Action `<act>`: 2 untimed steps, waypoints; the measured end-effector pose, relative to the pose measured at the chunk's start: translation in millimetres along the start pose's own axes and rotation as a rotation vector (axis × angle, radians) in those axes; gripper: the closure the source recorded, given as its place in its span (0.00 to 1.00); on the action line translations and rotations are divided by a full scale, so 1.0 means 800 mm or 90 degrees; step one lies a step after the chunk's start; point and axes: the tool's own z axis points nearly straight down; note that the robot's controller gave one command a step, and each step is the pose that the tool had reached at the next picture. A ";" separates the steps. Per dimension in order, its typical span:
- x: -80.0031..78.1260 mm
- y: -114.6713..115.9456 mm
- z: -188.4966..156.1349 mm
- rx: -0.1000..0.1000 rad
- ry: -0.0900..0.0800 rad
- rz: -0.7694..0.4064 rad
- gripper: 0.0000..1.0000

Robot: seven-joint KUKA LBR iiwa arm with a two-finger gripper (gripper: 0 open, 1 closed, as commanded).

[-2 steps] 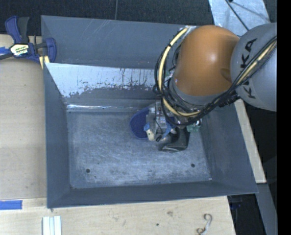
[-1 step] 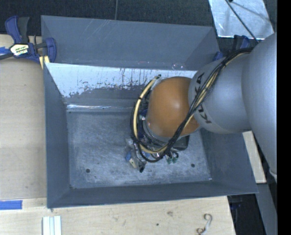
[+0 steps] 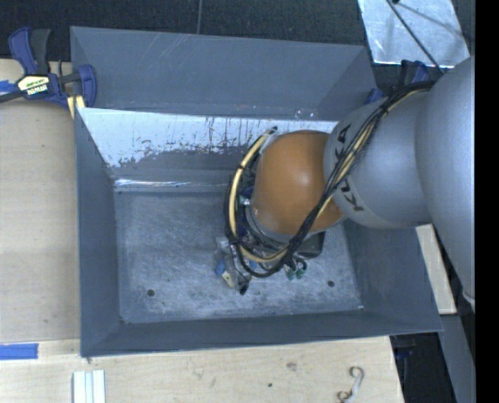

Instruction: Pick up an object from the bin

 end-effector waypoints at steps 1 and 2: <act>0.000 0.000 0.000 0.000 0.000 0.000 1.00; 0.000 0.000 0.000 0.000 0.000 0.000 1.00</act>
Offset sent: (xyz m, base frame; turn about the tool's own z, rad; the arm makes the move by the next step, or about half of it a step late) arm 0.0000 0.0000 0.0000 0.0000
